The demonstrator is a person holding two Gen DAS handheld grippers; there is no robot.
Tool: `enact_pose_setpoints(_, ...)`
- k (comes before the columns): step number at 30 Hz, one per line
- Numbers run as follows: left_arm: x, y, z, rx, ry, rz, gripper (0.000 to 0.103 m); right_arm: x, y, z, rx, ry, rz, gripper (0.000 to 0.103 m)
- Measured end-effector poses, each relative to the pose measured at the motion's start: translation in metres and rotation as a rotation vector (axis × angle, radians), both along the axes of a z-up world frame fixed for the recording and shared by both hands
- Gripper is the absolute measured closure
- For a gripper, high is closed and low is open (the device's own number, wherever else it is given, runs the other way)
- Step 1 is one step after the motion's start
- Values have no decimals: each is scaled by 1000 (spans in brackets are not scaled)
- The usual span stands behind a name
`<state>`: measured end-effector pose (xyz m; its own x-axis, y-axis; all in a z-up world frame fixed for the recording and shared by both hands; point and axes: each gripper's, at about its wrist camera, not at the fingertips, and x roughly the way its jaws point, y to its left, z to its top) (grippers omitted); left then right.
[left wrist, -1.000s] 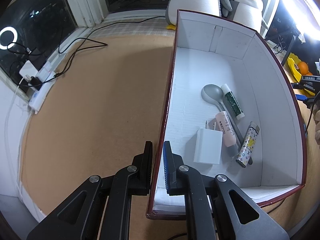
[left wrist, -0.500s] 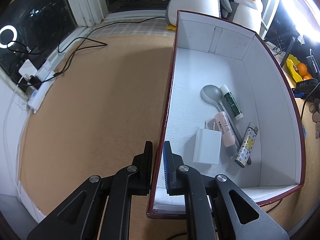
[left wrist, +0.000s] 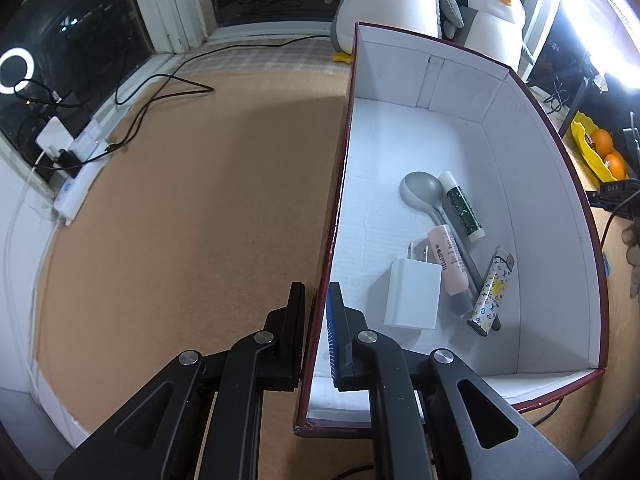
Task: Organize rigid objects
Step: 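Carry the clothespin into the box and release it with the right gripper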
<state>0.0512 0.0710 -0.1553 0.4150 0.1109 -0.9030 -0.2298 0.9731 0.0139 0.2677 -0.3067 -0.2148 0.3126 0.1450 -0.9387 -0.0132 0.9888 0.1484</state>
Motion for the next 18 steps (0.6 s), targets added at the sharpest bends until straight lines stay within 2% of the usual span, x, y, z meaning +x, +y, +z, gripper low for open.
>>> enact_pose_setpoints(5,-1,2,0,-6,-7,-1,94,-29,7,23,-1,-67,38,92)
enact_pose_setpoints(9,-2,2,1,-12,-13,-3,94,-49,19,51,14,-122,78,92)
enact_pose_setpoints(18,-3,4,1,-25,-28,-15,94,-95,83,107,54,-244,226,92)
